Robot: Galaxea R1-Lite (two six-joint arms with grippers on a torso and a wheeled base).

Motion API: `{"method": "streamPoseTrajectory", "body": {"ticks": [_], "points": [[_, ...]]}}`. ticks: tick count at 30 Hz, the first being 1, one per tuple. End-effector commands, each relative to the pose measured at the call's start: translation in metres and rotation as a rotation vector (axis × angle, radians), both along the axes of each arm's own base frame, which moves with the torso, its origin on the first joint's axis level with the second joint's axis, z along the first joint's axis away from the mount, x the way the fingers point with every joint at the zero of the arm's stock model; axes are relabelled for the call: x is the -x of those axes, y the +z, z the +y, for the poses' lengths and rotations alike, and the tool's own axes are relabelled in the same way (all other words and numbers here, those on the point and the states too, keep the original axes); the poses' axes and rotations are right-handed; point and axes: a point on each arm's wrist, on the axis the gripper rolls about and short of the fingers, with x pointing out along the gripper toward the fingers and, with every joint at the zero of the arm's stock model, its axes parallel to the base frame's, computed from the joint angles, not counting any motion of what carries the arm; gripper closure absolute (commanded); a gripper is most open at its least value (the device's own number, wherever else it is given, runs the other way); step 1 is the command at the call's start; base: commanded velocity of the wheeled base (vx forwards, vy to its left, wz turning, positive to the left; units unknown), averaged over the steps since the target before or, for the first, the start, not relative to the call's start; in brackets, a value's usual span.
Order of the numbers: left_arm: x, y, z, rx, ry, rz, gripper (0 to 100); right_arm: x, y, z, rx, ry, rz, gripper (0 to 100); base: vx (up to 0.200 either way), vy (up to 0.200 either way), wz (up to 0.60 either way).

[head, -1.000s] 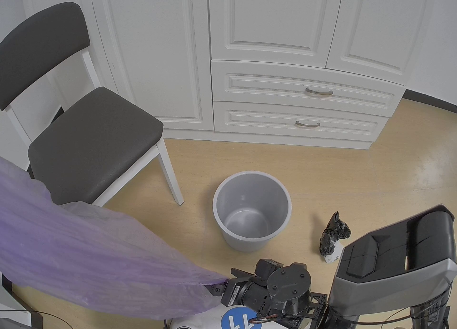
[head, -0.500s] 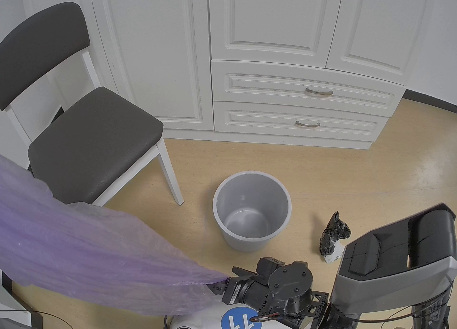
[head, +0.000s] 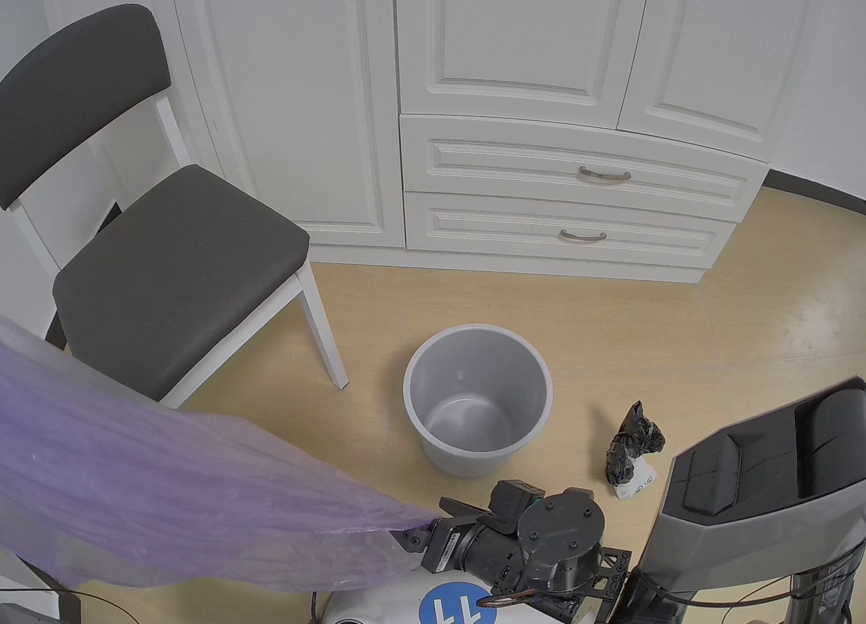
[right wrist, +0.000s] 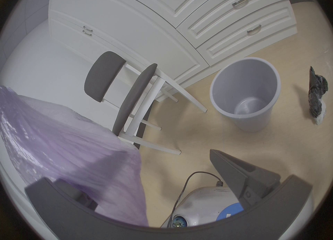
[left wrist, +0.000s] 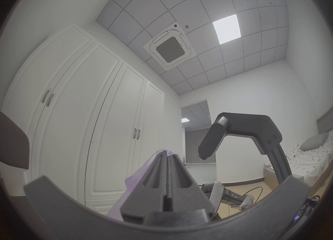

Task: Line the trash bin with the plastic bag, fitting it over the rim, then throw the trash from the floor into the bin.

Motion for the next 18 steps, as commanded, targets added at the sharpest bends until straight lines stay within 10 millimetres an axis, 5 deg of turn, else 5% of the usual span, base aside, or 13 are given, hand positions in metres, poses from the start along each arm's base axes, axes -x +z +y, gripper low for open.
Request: {"method": "streamPoseTrajectory", "body": {"ticks": [1, 16, 17, 18], "points": [[-0.0003, -0.0003, -0.0004, -0.002, 0.000, 0.002, 100, 0.0003, 0.0025, 0.0007, -0.018, 0.002, -0.010, 0, 0.000, 0.000, 0.00], [-0.0003, -0.0003, -0.0004, -0.002, 0.000, 0.002, 100, 0.0023, -0.0047, 0.0044, -0.007, 0.012, 0.002, 0, 0.000, 0.000, 0.00], [-0.0003, -0.0003, -0.0004, -0.002, 0.000, 0.002, 100, 0.0021, -0.0055, 0.0047, -0.005, 0.012, 0.003, 100, 0.000, 0.000, 0.00], [-0.0003, -0.0003, -0.0004, -0.002, 0.000, 0.002, 100, 0.0021, -0.0055, 0.0047, -0.006, 0.011, 0.004, 100, 0.000, 0.000, 0.00]]}}
